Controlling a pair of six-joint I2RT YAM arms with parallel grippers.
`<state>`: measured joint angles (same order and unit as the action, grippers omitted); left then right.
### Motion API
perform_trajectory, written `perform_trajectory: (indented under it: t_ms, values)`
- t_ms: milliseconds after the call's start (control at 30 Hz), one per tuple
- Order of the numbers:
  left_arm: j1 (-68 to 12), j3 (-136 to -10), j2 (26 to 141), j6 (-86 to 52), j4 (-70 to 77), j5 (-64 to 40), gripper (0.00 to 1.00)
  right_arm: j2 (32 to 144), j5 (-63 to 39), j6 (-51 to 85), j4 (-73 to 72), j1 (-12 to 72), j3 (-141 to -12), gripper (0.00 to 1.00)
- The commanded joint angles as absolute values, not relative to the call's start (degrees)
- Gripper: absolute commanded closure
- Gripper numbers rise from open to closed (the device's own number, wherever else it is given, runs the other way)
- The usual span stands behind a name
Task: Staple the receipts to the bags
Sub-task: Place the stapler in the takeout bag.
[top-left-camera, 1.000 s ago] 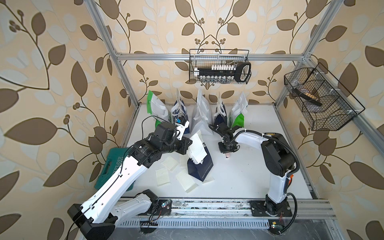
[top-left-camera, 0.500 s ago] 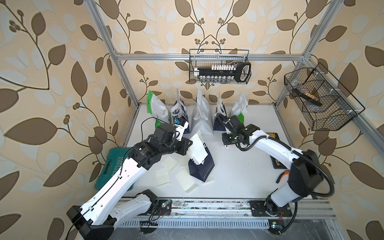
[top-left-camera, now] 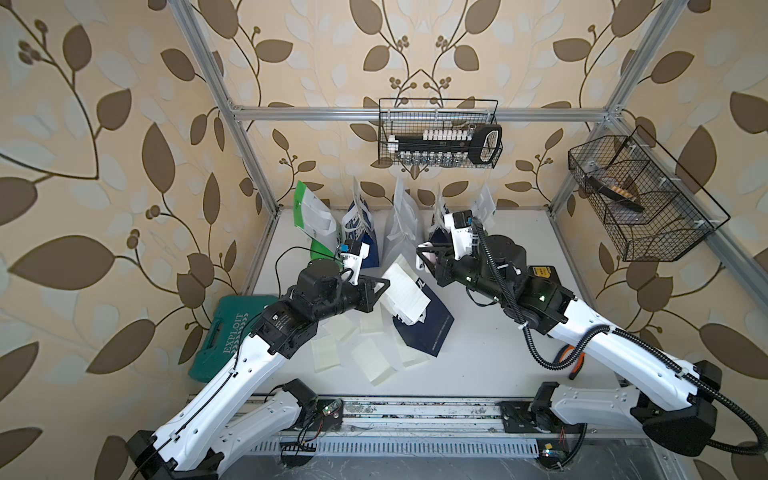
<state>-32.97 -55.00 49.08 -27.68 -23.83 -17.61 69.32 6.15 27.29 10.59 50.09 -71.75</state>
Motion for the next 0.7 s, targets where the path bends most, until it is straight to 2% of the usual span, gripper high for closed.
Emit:
perform_trajectory:
  t_ms: [0,300,667]
  values:
    - [-33.02,-54.75,48.24,-30.08,-19.37,-19.0,1.0,70.0,5.72,29.17,1.04,52.78,-73.24,1.0]
    - [-33.05,-56.97,49.62,-34.44,-21.43,-20.62,1.0,75.36,7.21,30.28,-4.55,54.84,-75.48,1.0]
    - [-33.0,-58.25,48.63,-34.72,-22.15,-21.27,1.0,79.89,7.3,30.42,-0.41,54.69,-79.88,1.0]
